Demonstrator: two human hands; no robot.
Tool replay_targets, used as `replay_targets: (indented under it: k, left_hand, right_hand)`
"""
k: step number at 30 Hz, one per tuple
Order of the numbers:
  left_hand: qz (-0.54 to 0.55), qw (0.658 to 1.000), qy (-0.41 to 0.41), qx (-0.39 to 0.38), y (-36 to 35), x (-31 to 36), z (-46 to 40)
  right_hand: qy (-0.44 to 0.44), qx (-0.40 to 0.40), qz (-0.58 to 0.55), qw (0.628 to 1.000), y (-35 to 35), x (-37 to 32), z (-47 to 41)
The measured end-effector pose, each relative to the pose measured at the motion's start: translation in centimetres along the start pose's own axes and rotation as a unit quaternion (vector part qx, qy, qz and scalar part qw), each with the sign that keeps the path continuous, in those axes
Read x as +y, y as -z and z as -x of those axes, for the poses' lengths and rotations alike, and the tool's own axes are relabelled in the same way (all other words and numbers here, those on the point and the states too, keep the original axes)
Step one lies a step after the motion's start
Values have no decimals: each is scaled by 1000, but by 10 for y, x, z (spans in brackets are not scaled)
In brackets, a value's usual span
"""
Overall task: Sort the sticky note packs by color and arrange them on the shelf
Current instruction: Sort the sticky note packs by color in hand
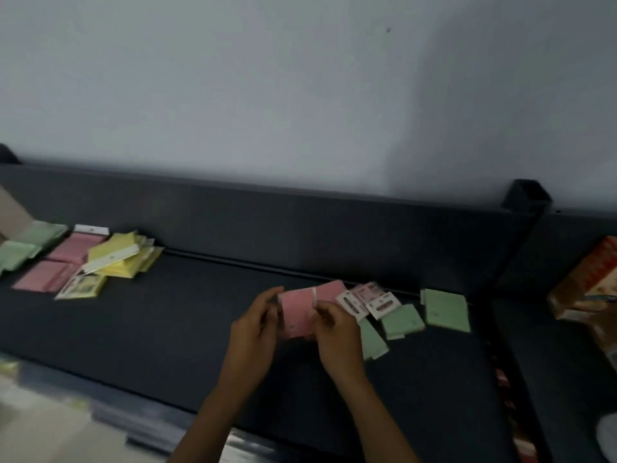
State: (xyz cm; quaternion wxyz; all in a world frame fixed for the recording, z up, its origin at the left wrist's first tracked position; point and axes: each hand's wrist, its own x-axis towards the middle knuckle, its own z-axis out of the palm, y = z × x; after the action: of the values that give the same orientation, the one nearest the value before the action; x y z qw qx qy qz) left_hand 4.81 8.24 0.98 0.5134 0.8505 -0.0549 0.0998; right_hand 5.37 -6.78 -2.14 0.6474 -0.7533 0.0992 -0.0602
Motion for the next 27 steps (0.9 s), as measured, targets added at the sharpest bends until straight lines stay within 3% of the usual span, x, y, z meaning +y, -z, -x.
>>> replay_targets:
  k: [5,15,27]
  left_hand:
    - [-4,998,40,49,52,-36,17]
    - [29,991,83,100,165,-84,52]
    - [89,969,141,180,288,-150,73]
  right_hand:
    - [29,-53,44,997,-61,-12,7]
    - [4,-134,-13,991,-198,-40,40]
    - [-3,-169,-15,986,-346,-73,106]
